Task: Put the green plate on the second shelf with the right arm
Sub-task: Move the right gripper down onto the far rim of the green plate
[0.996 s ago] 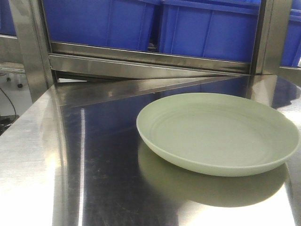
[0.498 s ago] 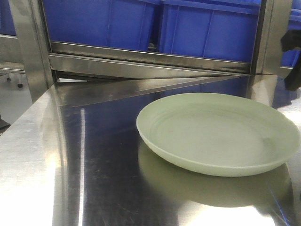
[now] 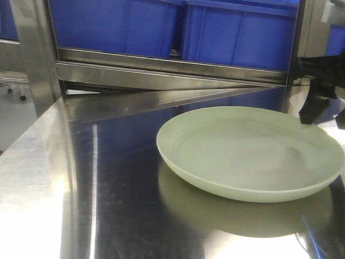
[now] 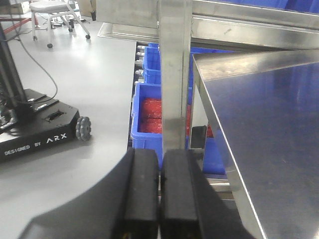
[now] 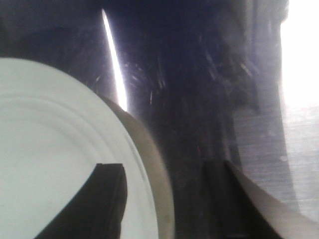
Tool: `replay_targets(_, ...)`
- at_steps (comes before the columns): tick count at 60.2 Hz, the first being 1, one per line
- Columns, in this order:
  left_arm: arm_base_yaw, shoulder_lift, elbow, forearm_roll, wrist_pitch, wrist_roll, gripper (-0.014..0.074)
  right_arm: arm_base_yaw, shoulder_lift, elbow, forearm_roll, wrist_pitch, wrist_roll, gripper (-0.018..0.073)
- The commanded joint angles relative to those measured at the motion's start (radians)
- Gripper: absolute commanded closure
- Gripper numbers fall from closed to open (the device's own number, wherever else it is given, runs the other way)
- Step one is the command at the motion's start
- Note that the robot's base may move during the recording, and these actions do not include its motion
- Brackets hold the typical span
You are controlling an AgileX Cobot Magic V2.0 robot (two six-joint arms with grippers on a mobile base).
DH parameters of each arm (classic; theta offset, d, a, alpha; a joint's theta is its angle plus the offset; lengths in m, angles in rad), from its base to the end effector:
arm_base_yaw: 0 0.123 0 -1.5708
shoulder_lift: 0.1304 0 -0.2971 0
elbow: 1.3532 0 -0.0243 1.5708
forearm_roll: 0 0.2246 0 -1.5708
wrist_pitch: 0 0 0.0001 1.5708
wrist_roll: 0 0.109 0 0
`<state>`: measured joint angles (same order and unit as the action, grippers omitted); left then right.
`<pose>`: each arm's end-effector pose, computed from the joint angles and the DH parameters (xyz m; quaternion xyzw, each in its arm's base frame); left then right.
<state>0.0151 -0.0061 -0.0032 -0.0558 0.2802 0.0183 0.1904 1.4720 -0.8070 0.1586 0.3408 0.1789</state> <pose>0.0336 -0.0012 0.1857 -0.0145 0.7687 -0.0124 0.6393 0.2710 0.0581 0.2313 0.0568 0.9447 0.1068 0.3049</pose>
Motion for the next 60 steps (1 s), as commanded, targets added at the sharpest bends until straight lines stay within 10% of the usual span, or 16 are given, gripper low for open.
replay_targets(1,-0.003,-0.021,0.040,-0.002,-0.080,0.000,0.0472,0.003,-0.005,-0.033,0.007,-0.040,-0.002,0.0104)
replay_targets(60,-0.003,-0.021,0.040,-0.002,-0.080,0.000,0.0472,0.038,0.055,-0.033,0.008,-0.050,-0.002,0.0168)
